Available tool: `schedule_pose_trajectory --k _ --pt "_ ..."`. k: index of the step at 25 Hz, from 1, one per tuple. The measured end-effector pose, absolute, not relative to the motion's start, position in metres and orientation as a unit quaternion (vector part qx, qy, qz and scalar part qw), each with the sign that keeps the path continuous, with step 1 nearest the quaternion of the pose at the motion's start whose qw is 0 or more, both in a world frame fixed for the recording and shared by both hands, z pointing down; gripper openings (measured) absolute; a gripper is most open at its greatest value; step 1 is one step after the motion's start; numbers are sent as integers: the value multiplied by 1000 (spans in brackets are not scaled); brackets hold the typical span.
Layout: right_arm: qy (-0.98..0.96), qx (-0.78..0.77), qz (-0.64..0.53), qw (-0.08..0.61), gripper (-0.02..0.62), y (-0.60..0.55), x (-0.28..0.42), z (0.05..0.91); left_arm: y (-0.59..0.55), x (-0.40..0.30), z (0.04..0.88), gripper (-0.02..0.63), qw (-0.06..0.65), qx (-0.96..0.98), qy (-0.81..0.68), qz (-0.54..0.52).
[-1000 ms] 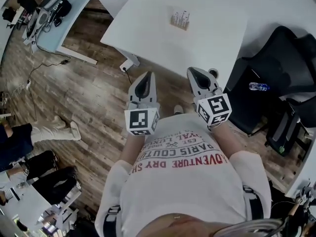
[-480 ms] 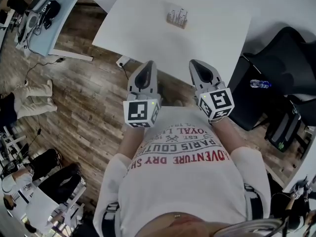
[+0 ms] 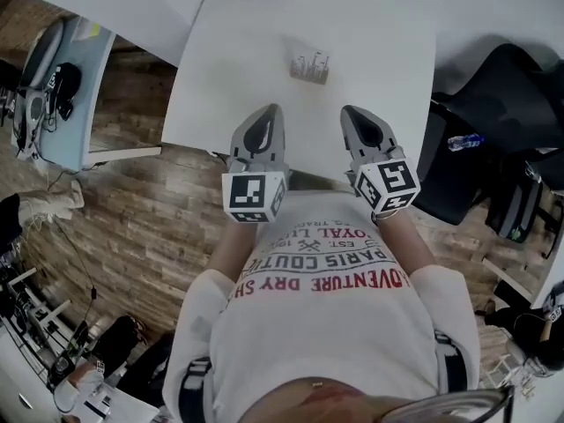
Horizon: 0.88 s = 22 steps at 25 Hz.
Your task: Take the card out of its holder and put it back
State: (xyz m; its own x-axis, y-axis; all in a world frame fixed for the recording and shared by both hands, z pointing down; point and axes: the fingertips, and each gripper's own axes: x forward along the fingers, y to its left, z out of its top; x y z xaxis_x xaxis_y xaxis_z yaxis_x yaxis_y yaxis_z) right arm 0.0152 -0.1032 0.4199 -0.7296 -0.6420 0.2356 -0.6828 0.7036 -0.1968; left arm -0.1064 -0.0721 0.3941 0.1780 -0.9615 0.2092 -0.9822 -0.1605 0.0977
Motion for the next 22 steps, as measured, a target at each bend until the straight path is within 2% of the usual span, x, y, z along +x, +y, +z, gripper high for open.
schedule_pose_trajectory --k 11,22 --pt "-858 485 152 72 25 -164 -10 429 -156 -147 410 25 121 830 -540 64" --pt "-862 476 153 86 26 -198 -15 452 -192 -152 443 25 159 835 -521 84"
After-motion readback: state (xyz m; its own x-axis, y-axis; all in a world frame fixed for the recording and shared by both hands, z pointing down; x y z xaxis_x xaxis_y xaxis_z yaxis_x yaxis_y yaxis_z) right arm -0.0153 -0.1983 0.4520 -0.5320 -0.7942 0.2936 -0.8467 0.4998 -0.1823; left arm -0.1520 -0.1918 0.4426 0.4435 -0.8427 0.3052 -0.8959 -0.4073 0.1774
